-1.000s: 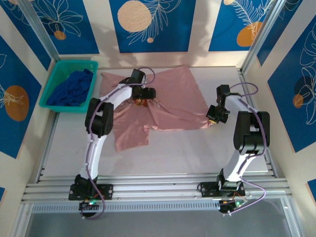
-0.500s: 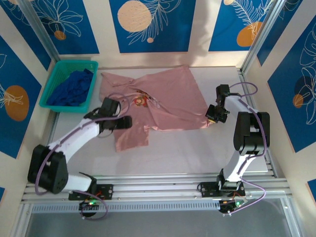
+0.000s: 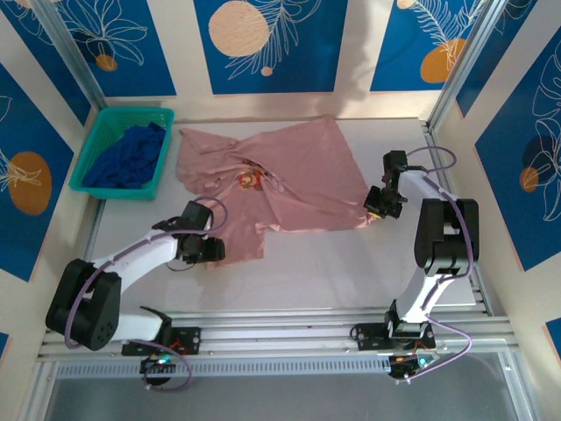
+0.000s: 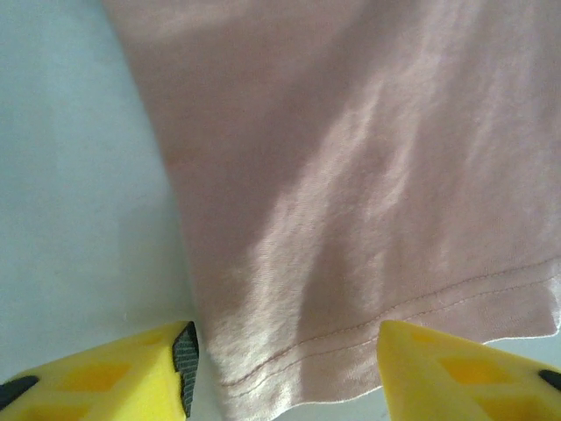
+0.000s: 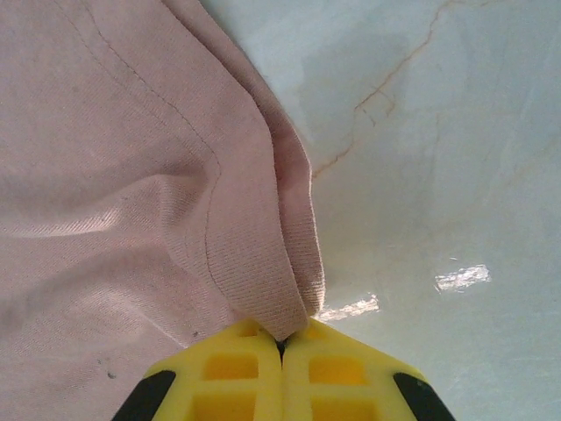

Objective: Fold the inside-out t-shirt

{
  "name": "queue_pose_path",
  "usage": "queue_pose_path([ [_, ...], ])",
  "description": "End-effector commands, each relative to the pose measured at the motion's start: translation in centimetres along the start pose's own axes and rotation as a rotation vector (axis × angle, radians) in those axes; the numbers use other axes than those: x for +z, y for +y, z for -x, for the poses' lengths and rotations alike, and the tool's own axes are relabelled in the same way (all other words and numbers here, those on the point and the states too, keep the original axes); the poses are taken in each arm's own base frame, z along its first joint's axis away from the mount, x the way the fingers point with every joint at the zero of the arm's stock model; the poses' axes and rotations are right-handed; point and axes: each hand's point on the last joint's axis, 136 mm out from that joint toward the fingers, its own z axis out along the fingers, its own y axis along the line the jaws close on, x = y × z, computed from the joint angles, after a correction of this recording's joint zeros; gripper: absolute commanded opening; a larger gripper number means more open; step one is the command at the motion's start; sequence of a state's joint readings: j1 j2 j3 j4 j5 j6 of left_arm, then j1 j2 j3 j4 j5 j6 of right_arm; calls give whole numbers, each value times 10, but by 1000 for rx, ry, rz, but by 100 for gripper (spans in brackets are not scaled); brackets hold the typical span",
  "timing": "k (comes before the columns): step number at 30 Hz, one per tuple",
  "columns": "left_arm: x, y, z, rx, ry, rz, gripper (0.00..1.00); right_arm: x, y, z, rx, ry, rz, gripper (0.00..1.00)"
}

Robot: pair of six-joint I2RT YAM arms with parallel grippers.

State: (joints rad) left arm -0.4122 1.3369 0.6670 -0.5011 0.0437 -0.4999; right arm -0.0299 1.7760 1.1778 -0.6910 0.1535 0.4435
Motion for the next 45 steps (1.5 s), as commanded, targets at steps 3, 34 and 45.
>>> queue_pose_path([
  [3, 7, 9, -16, -7, 47, 55, 52, -8, 6, -3, -26, -11, 31, 5],
  [34, -1, 9, -32, -63, -33, 13, 0, -10, 8, -5, -37, -22, 27, 5],
  [45, -180, 6, 87, -53, -559, 0, 0, -160, 72, 40, -62, -364, 359, 2],
])
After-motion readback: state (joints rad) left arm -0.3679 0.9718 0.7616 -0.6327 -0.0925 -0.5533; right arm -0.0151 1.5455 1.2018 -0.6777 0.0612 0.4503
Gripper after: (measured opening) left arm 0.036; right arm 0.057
